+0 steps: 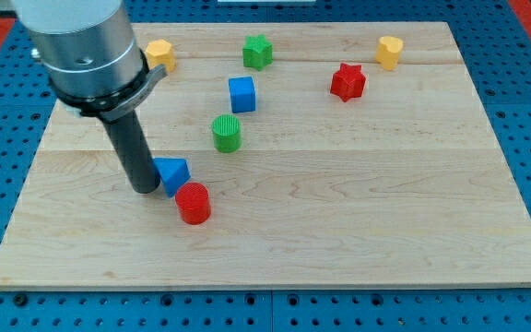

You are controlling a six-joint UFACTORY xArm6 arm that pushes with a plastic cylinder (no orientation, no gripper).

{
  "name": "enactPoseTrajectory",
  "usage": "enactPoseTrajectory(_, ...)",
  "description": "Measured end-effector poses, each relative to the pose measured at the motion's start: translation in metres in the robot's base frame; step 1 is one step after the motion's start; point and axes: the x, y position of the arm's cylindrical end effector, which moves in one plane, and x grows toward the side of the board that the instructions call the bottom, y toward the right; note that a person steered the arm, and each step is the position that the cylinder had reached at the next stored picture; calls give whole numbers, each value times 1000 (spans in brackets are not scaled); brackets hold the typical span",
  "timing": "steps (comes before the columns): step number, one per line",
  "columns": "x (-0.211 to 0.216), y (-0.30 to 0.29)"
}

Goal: Move the red circle towards the bottom of the blue triangle

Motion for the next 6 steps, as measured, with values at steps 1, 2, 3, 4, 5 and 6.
enactPoseTrajectory(1,-6,30)
enactPoseTrajectory(2,-6,62)
enactPoseTrajectory(3,-6,48)
enactPoseTrajectory(4,-1,18)
enactPoseTrajectory(5,23,36)
enactPoseTrajectory(6,35,65)
